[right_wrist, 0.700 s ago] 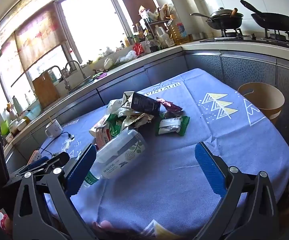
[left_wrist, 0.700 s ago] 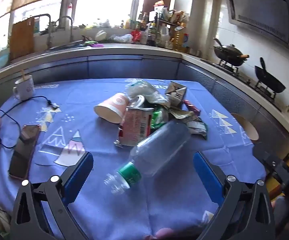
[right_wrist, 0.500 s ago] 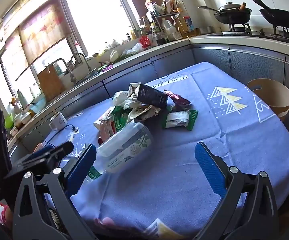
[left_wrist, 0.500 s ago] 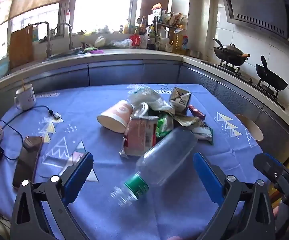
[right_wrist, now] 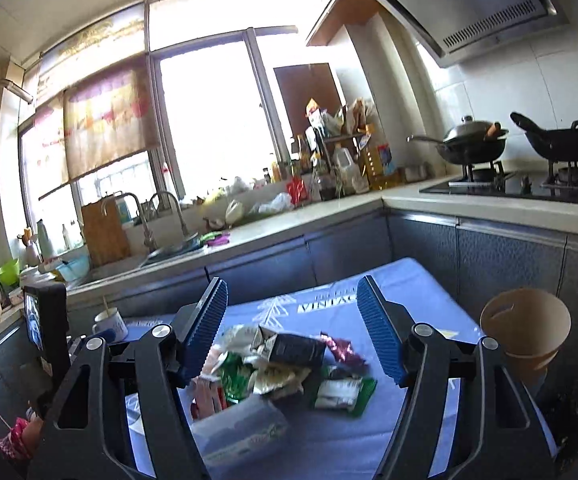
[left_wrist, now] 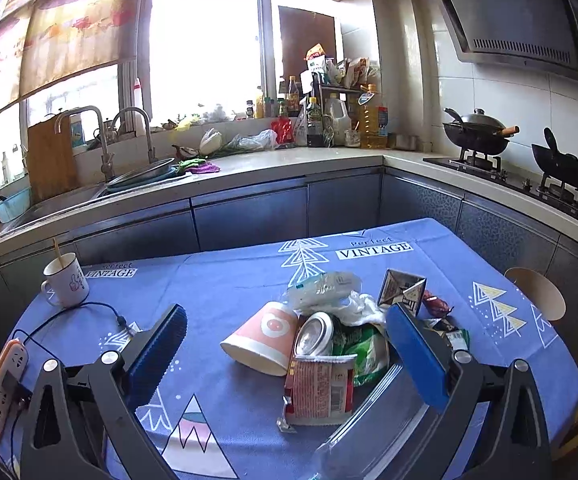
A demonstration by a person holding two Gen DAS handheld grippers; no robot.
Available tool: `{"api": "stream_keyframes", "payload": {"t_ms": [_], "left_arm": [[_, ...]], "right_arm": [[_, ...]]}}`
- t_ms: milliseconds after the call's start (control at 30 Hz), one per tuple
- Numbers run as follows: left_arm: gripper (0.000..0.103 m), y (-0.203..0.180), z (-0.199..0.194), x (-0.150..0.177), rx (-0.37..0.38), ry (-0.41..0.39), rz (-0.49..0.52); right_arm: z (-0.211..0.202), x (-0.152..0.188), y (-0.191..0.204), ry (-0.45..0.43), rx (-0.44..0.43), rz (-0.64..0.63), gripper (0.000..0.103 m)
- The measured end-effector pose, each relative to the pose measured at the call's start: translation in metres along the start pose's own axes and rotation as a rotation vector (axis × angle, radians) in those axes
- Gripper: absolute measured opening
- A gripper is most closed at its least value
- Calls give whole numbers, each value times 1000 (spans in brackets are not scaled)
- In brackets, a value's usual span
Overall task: Collect trash
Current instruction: 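Move both tools toward the trash pile on the table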
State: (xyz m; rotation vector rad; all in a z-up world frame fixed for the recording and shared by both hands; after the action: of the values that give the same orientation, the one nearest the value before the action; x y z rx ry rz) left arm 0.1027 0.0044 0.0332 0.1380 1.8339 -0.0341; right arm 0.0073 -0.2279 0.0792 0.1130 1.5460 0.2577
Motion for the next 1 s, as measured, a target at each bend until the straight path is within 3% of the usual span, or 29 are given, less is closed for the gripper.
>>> {"api": "stream_keyframes", "payload": {"t_ms": [400,833,1000], "left_arm": [[99,-5,7,-8,17,-1,-16],[99,1,15,-2,31,49,-44],[99,8,12,3,72,73,-62]], "right_arm": [[3,-12,8,-62,-22,-53,67],[4,-1,15,-36,-17,-66,67],[6,11,12,-4,-2,-71,64]]}}
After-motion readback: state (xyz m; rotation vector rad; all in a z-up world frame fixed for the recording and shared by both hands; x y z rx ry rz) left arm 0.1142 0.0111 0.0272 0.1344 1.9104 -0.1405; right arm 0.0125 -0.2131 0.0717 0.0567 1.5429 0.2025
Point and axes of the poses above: each gripper's, at about its wrist camera, not at the fingertips, and z roughly the way its jaws point, y to its left, x to its underside, the point moved 2 cm from there along z, roughly the way its jaws point, and after that the axes turned 10 degrees about -y, right-handed, at the moved point
